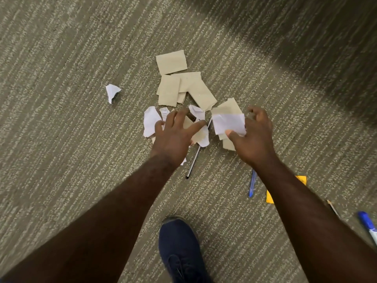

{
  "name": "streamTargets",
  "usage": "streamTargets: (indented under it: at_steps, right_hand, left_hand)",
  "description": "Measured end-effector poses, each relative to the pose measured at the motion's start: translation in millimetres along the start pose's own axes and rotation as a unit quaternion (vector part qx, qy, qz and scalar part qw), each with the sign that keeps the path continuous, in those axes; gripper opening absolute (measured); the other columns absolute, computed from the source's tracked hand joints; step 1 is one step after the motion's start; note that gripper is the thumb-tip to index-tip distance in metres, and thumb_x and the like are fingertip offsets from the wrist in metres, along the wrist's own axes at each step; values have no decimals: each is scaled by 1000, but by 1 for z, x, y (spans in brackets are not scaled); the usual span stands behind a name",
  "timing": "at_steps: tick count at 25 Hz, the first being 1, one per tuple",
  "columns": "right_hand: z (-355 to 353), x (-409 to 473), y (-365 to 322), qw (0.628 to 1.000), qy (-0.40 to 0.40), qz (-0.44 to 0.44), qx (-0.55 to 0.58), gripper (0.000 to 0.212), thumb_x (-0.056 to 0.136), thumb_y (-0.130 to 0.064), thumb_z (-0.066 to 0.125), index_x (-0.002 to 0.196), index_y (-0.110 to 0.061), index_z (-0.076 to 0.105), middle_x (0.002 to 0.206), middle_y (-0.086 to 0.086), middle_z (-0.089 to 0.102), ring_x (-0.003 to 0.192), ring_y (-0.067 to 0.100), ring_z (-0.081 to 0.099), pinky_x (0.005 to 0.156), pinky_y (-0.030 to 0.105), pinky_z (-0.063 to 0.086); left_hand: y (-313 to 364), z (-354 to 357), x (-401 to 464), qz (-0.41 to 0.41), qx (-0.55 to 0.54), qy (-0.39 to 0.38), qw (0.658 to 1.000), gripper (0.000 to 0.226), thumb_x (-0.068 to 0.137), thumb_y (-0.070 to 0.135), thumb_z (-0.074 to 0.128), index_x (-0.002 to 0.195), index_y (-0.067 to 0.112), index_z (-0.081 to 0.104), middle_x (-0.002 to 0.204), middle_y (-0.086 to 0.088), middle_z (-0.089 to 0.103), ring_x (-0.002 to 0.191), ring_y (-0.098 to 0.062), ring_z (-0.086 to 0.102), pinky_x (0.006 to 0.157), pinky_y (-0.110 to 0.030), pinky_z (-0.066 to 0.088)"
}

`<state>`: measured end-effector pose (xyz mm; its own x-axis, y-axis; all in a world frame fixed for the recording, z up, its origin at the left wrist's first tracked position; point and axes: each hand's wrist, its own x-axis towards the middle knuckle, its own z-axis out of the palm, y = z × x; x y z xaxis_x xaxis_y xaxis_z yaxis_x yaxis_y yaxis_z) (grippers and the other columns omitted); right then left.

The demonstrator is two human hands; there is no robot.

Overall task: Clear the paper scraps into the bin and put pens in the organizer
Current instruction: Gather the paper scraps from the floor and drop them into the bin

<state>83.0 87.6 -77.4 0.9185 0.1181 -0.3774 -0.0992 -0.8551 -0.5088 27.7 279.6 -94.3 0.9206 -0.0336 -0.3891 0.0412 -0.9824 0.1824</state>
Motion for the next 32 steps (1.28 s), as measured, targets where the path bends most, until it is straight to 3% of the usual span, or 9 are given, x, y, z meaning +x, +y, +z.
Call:
streamTargets:
  at_steps: [5,8,10,13,16,19,22,27,32]
  right_hand:
    - [22,35,-22,999,23,6,-27,29,79,-17,69,103,-2,64,131,12,40,115,31,43,98,34,39]
    - [19,42,-23,999,18,30,0,24,78,-12,70,98,-1,64,115,15,55,96,28,56,79,21,41]
    - [11,41,-20,999,13,37,22,15,78,-14,69,88,-5,62,94,11,64,78,23,55,64,22,34]
    - [-4,33,-21,990,36,59,123,20,80,-14,67,96,-11,56,88,1,58,78,21,56,62,26,41]
    - [-12,24,-29,980,-66,5,188,43,80,-9,69,113,-21,44,101,-1,60,88,21,61,62,23,48]
    - [2,22,-45,970,-230,-71,24,77,82,-11,66,138,-37,20,126,9,59,109,29,59,91,41,50]
    - [26,26,-61,960,-197,-118,-160,58,82,-17,61,131,-27,32,117,10,62,103,34,59,79,38,45]
    - [40,24,-65,981,-120,-98,-119,34,78,-14,64,105,-16,45,102,11,63,94,34,61,70,35,42]
    - [38,10,-48,996,-85,-1,-32,31,83,-15,65,112,-5,58,110,16,62,96,30,59,80,32,45]
  left_hand:
    - [3,-6,7,18,32,25,999,43,72,22,73,111,32,56,129,-6,42,115,-30,33,86,-48,33]
    - [0,-11,11,42,23,20,999,27,76,23,68,103,25,63,120,-2,47,112,-28,35,84,-43,27]
    - [-11,-13,7,2,-40,52,998,24,82,29,62,105,22,62,120,0,52,112,-25,37,82,-39,21]
    - [-48,-15,-4,-118,-151,121,974,29,88,32,56,110,14,62,125,-2,56,116,-28,43,92,-39,28]
    - [-78,-13,-7,-104,-143,47,983,26,86,28,61,103,9,66,142,-4,47,131,-32,37,111,-40,24]
    - [-82,-14,2,-33,-109,3,993,19,80,20,67,94,7,68,147,-4,43,134,-34,34,111,-41,29]
    - [-78,-17,14,27,-94,10,995,33,76,13,70,109,12,63,142,-5,49,127,-34,42,103,-43,37]
    - [-73,-17,16,-5,-137,-18,990,64,79,7,65,129,39,42,122,-3,46,103,-24,44,82,-37,44]
    - [-77,-18,9,-41,-194,-101,975,68,79,5,68,134,31,38,113,-8,49,101,-29,51,82,-36,44]
